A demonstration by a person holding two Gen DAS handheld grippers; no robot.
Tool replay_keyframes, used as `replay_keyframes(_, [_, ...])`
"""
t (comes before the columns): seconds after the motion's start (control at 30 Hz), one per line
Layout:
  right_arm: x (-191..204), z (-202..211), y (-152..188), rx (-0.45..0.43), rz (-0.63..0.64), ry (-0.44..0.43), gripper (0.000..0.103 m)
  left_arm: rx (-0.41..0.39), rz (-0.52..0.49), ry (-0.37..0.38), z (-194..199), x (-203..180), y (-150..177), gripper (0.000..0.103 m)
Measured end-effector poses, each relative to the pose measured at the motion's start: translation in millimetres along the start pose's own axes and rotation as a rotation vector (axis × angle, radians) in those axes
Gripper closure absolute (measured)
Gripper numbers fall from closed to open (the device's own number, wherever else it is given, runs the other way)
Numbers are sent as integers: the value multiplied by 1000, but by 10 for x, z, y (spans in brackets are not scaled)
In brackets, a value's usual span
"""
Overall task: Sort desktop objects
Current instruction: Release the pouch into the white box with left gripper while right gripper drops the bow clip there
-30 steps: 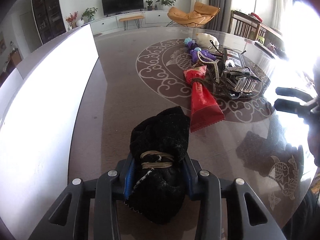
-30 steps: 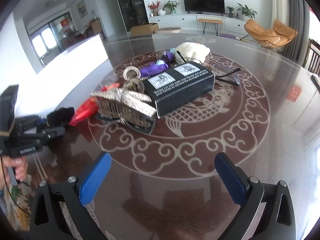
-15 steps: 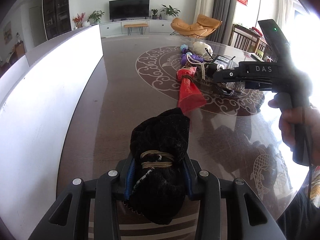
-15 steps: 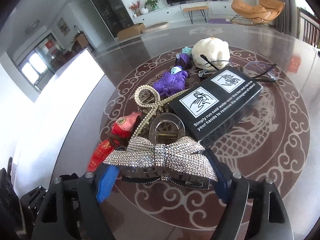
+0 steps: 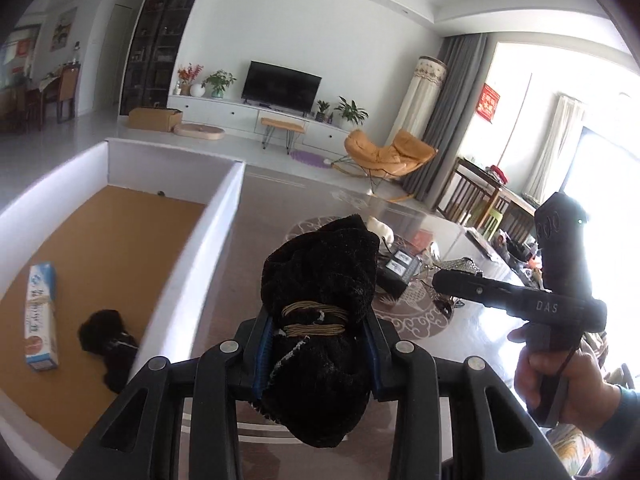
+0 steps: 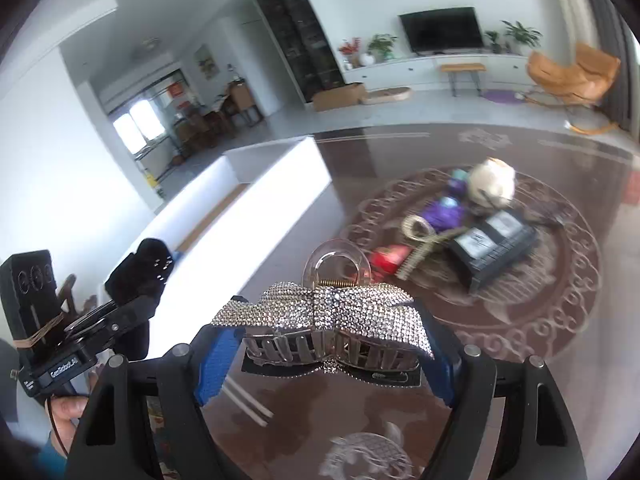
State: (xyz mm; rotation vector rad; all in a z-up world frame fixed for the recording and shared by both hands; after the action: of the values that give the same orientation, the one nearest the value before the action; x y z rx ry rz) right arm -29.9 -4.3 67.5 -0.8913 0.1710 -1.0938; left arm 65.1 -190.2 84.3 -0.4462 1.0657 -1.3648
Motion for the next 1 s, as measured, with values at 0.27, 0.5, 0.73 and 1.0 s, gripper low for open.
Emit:
replay_keyframes(0.27, [1987, -594, -241, 36, 339, -231, 23, 17, 128, -317, 544, 1460, -300, 66])
replay_keyframes(0.5, [2797, -1336, 181, 260, 441, -300, 23, 182, 287, -452, 377, 2487, -49, 56])
replay_keyframes(0.73, [2670, -1410, 249, 262, 424, -247, 5, 163, 264, -524, 305, 2476, 30, 23])
replay_keyframes(1.0, [1716, -577, 111, -39, 327, -155, 0, 38, 188, -371, 409, 1577, -123, 23])
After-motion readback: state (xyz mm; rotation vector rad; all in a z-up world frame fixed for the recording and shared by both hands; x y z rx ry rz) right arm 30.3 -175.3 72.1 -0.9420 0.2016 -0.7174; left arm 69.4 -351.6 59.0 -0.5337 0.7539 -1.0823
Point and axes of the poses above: each gripper's, at about its wrist camera, not at the fingertips, and z roughly against the way its jaws point, x to its left, y to its underside, the point moved 4 cm from there along -z, roughly the way its jaws point, and after that the axes turned 6 degrees about y, right-handed, at the moved point
